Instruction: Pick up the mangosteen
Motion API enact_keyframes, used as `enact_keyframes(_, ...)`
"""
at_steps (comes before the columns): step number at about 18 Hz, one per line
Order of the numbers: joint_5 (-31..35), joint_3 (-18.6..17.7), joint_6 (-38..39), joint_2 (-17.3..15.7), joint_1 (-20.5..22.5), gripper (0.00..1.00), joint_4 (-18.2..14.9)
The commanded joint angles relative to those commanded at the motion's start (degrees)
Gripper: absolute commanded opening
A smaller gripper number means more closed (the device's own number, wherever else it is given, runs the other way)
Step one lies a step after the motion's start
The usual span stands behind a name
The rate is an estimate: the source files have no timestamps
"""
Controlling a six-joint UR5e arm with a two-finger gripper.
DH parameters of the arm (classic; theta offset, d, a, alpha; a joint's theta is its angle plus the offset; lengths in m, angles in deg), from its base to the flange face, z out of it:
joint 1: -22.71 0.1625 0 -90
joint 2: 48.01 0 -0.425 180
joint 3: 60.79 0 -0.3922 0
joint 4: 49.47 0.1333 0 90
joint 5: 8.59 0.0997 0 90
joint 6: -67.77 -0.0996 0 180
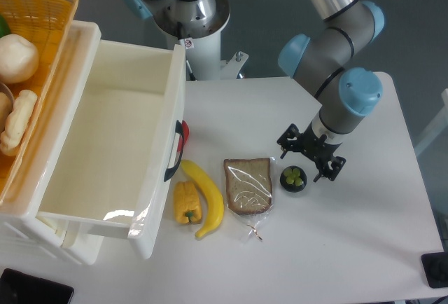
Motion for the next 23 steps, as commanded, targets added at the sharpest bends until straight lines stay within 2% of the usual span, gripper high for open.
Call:
enact_keyframes(5,0.00,0.09,0.35,0.79,-0.61,1.00,0.97)
enact_keyframes(7,0.17,0.00,0.53,1.49,-0.97,1.00,2.28)
enact_keyframes(12,0.35,-0.18,1.41,2.11,-1.58,0.99,2.46)
enact_keyframes(13,0.44,-0.18,1.49,2.11,-1.58,0.94,2.37)
enact_keyframes(14,0.87,-0.18,1.49,2.20,-1.58,0.77,2.37)
enact_keyframes(19,1.93,-0.09,1.49,2.20,-1.67,0.27,2.29)
enact_keyframes(20,1.93,0.09,1.58,2.20,-1.58,0.21,2.29)
enact_keyframes(23,2.02,1.31,4.73,1.76,-1.58,0.23,2.02)
